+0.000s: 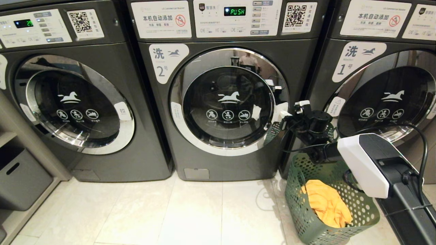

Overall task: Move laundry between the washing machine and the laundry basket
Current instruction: Press the washing machine door tightly with the right hand

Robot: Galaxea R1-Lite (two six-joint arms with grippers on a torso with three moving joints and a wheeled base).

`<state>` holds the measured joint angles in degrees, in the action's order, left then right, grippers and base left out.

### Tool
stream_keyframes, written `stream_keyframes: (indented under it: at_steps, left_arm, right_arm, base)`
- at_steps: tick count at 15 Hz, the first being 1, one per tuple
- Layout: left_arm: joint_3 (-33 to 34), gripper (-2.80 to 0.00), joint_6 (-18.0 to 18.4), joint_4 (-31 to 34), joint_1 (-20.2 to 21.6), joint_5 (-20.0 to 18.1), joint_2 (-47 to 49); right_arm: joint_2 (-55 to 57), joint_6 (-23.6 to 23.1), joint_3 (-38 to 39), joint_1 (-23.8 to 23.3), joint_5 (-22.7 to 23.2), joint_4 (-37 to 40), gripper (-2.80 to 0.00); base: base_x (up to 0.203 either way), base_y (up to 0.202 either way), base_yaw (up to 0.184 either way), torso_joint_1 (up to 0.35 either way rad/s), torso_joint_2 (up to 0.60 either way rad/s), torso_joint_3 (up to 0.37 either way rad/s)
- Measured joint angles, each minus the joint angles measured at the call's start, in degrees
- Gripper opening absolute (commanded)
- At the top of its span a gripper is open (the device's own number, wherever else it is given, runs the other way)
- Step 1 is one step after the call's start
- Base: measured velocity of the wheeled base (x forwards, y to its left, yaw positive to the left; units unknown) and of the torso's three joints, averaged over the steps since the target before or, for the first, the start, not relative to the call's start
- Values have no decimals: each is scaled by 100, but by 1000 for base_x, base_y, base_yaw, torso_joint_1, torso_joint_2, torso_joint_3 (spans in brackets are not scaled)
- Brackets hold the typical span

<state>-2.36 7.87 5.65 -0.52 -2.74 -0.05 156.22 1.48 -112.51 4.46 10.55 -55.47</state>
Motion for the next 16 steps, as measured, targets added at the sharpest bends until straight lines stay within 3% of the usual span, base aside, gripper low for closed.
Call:
stream_keyframes:
  at_steps: [7, 16]
  left_arm:
    - [0, -280, -19, 2, 0, 46, -5]
    - [5, -280, -26, 2, 0, 55, -5]
  right_arm:
    - [-68, -1, 0, 7, -1, -15, -280]
    - [-322, 8, -9, 39, 19, -165, -280]
  base:
    - [0, 0, 0, 2, 1, -146]
    - [0, 0, 0, 1, 1, -11]
